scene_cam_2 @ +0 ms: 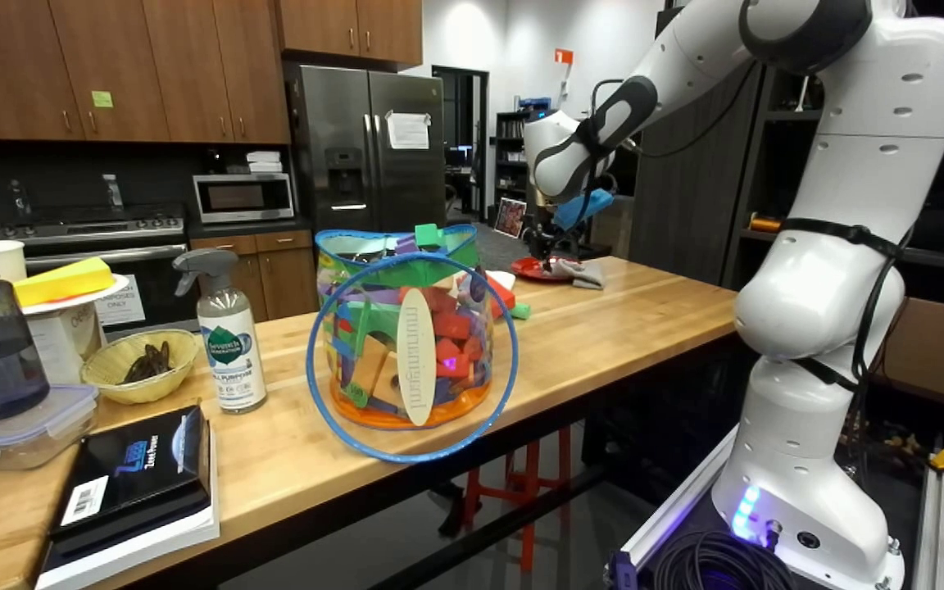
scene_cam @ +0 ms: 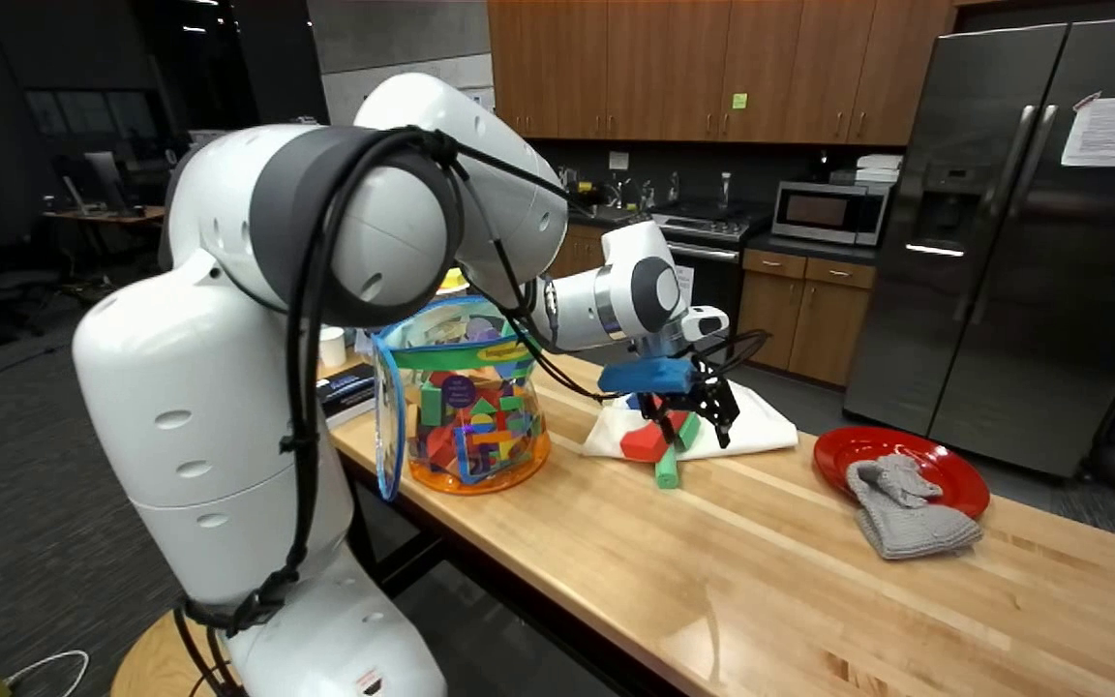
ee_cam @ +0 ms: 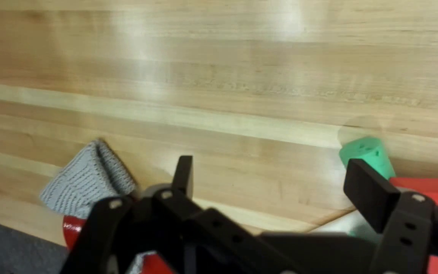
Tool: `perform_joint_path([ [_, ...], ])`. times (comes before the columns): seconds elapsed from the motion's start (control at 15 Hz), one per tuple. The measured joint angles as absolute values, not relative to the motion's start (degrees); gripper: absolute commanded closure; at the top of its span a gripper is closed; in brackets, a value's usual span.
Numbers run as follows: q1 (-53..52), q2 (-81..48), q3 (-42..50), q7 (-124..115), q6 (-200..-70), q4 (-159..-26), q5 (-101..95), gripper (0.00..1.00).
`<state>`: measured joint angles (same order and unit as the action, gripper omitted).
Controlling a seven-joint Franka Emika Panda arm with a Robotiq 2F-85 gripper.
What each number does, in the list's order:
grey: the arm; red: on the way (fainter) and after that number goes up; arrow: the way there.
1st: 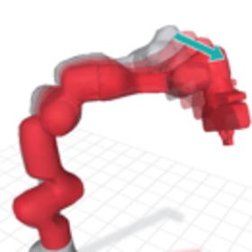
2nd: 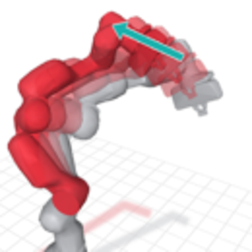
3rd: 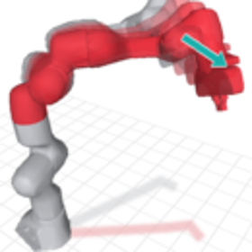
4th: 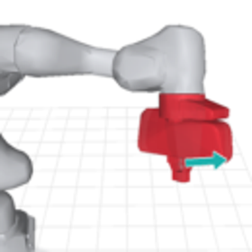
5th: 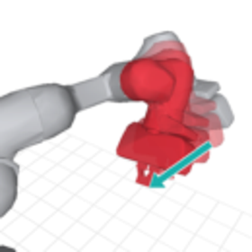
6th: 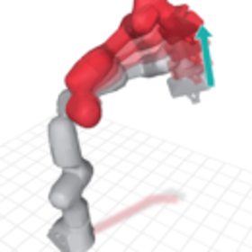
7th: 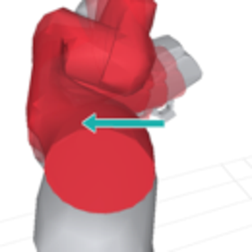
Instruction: Put one green block in the clear bag.
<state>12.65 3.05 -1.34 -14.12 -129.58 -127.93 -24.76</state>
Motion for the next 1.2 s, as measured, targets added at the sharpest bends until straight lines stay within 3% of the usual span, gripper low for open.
perform_joint_path([
  [0.67, 8.65, 0.71, 2.2, -6.0, -129.34, -125.74, -3.35, 0.0],
  [1.2, 8.59, -0.67, 4.26, -8.27, -136.18, -125.48, -3.49, 0.0],
])
